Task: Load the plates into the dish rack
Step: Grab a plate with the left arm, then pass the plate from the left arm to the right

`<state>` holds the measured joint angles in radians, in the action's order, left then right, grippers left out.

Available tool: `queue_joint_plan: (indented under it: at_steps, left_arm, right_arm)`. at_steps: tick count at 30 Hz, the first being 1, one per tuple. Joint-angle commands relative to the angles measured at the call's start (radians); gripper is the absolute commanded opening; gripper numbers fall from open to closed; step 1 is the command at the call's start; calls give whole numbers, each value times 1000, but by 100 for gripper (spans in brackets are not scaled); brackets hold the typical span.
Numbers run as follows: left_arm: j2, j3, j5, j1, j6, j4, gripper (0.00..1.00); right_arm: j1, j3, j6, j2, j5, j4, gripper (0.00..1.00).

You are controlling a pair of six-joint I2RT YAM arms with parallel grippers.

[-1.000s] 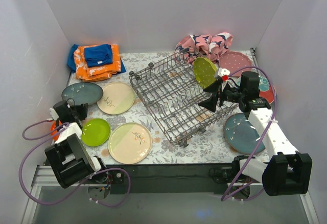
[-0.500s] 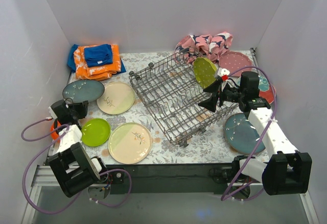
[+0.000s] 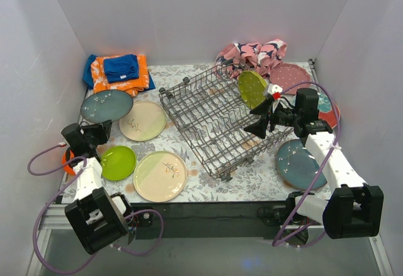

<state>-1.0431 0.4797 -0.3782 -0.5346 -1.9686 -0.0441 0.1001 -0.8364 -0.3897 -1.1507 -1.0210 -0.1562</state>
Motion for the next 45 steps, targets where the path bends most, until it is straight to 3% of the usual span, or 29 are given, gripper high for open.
queue_joint_plan:
  at_steps: [1, 19, 28, 35, 42, 45]
  left_arm:
    - [72, 50, -85, -1, -38, -132, 0]
    - [17, 129, -229, 44, -107, -223, 0]
    - [3, 161, -258, 114, -124, -241, 0]
    - [12, 188, -271, 183, -142, -246, 0]
    - [28, 181, -283, 225, -171, -263, 0]
    - [34, 175, -284, 249, -182, -269, 0]
  right_arm:
    - [-3, 2, 6, -3, -25, 21, 86]
    - [6, -23, 38, -56, -111, 6, 86]
    - [94, -240, 93, -176, -105, -60, 85]
    - [240, -524, 331, -360, 25, -51, 85]
    - [371, -682, 734, -563, 255, 79, 88]
    - [433, -717, 879, -615, 372, 124, 97]
